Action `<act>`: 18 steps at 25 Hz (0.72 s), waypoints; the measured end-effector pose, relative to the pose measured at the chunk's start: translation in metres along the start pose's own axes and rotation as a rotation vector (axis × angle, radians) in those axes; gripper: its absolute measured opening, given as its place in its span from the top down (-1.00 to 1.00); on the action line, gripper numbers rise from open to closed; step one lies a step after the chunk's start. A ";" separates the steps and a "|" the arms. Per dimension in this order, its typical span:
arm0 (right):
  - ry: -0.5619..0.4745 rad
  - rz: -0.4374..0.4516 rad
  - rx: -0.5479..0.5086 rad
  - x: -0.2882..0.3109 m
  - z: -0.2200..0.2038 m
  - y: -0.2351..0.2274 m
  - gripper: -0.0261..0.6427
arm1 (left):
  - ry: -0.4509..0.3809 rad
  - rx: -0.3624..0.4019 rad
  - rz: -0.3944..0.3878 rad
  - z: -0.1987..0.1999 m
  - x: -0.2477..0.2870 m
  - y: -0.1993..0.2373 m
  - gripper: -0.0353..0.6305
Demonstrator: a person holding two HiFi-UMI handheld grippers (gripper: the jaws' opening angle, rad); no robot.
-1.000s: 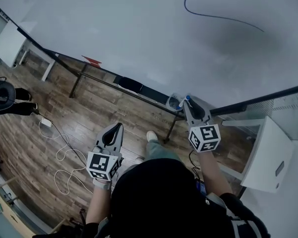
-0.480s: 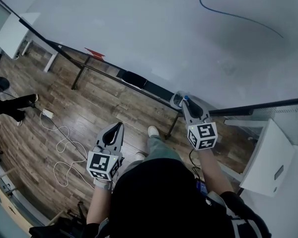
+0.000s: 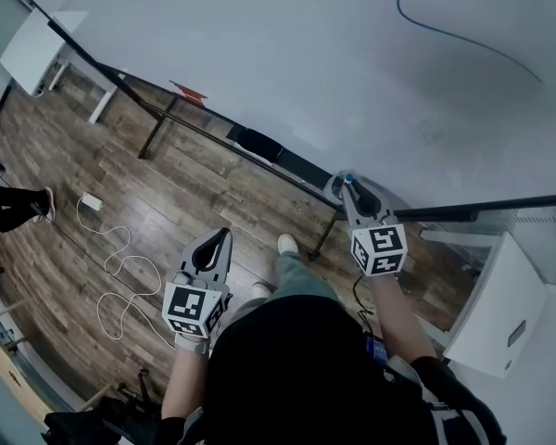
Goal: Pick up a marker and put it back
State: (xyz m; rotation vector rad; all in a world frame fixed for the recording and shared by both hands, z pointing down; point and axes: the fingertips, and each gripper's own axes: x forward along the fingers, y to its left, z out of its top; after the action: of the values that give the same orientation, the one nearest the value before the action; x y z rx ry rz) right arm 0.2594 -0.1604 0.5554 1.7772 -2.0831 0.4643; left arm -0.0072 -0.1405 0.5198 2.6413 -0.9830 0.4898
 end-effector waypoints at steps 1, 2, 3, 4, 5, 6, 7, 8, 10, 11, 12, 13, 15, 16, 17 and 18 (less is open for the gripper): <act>-0.001 0.004 -0.001 0.000 0.001 0.001 0.65 | -0.005 0.005 0.000 0.001 -0.001 0.000 0.83; -0.003 0.009 -0.003 0.001 0.002 0.003 0.65 | -0.008 0.006 0.003 0.002 -0.002 0.000 0.83; -0.006 0.012 -0.006 0.000 0.004 0.004 0.64 | -0.011 0.003 0.010 0.002 -0.004 0.000 0.83; -0.011 0.015 -0.009 0.000 0.006 0.006 0.63 | -0.015 0.000 0.016 0.002 -0.005 0.001 0.83; -0.017 0.018 -0.012 -0.001 0.010 0.008 0.63 | -0.019 0.001 0.020 0.003 -0.007 0.002 0.83; -0.024 0.022 -0.016 -0.002 0.014 0.010 0.63 | -0.025 0.003 0.024 0.004 -0.010 0.003 0.83; -0.032 0.026 -0.020 -0.003 0.018 0.013 0.63 | -0.031 0.004 0.029 0.005 -0.013 0.003 0.83; -0.040 0.031 -0.025 -0.004 0.022 0.017 0.63 | -0.037 0.003 0.034 0.006 -0.016 0.004 0.83; -0.056 0.044 -0.033 -0.006 0.032 0.024 0.63 | -0.050 0.002 0.047 0.008 -0.021 0.007 0.83; -0.063 0.055 -0.037 -0.006 0.036 0.029 0.63 | -0.056 0.001 0.055 0.009 -0.024 0.008 0.83; -0.069 0.067 -0.042 -0.006 0.040 0.034 0.63 | -0.064 -0.003 0.065 0.010 -0.027 0.009 0.83; -0.075 0.083 -0.049 -0.006 0.045 0.040 0.63 | -0.071 -0.009 0.075 0.011 -0.030 0.011 0.83; -0.088 0.118 -0.066 -0.005 0.054 0.056 0.63 | -0.088 -0.013 0.096 0.013 -0.037 0.016 0.83; -0.095 0.138 -0.076 -0.005 0.059 0.065 0.63 | -0.096 -0.014 0.108 0.015 -0.041 0.019 0.83; -0.101 0.158 -0.087 -0.004 0.064 0.075 0.63 | -0.104 -0.016 0.121 0.016 -0.046 0.022 0.83; -0.108 0.179 -0.098 -0.003 0.068 0.085 0.64 | -0.112 -0.018 0.133 0.017 -0.050 0.025 0.83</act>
State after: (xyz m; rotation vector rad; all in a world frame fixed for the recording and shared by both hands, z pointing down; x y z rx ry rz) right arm 0.1721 -0.1773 0.4927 1.6006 -2.3096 0.3133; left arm -0.0560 -0.1364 0.4880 2.6230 -1.1972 0.3634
